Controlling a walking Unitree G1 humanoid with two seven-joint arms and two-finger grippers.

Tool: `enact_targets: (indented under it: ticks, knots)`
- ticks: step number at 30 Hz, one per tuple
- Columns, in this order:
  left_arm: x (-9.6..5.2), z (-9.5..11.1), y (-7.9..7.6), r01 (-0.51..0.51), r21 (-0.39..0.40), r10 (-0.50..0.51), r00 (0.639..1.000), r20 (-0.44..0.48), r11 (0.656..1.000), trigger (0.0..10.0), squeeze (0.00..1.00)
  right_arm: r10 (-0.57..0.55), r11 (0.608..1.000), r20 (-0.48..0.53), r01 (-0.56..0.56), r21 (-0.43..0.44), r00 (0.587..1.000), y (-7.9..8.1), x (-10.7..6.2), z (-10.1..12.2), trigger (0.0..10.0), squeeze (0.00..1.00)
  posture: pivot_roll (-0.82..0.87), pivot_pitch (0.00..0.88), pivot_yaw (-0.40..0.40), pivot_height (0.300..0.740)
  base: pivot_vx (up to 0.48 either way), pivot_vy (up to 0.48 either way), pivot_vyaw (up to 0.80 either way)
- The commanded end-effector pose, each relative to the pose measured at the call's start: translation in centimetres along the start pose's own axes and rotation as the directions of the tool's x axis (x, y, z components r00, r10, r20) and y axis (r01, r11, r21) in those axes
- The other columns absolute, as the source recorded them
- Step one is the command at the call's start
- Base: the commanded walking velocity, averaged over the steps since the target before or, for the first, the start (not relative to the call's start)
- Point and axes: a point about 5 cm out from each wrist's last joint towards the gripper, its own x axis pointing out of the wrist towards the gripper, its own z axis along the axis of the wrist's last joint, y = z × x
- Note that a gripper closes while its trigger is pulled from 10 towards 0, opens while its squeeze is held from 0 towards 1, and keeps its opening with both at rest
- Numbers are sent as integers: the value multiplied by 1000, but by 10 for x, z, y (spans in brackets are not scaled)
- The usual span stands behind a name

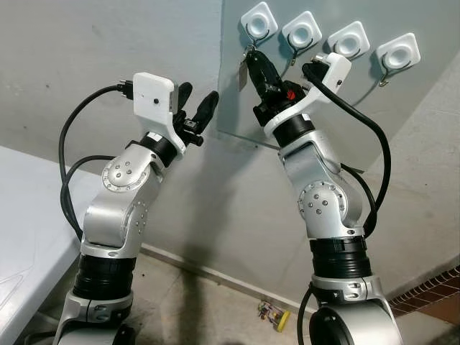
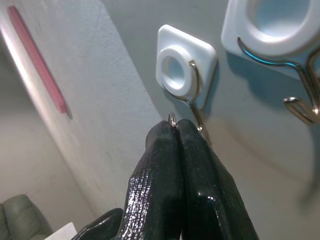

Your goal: Hang keys on a hook

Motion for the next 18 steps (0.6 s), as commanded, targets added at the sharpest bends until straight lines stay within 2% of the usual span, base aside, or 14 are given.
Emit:
enact_targets:
  ticks: [1, 9, 16, 17, 18]
  knots:
    - [2, 5, -1, 3, 6, -3, 1000, 9, 1000, 10000, 0, 42, 997, 37, -44, 65, 998, 20, 12, 1, 10000, 0, -10, 95, -51, 740, 0, 0, 0]
    - [3, 5, -1, 2, 4, -3, 1000, 11, 1000, 10000, 0, -19, 995, -15, 20, 97, 1000, 17, 16, -3, 10000, 0, -11, 96, -51, 740, 0, 0, 0]
    - [2, 5, -1, -1, 4, 0, 1000, 9, 1000, 10000, 0, -28, 995, -28, 31, 95, 999, 16, 15, -6, 10000, 0, -10, 99, -53, 740, 0, 0, 0]
    - [2, 5, -1, -2, 4, 2, 1000, 9, 1000, 10000, 0, -40, 995, -40, 43, 93, 998, 15, 14, -7, 10000, 1000, -11, 101, -54, 740, 0, 0, 0]
    - [2, 5, -1, -3, 4, 3, 1000, 9, 1000, 10000, 0, -41, 995, -45, 45, 92, 998, 14, 13, -7, 10000, 1000, -11, 101, -53, 740, 0, 0, 0]
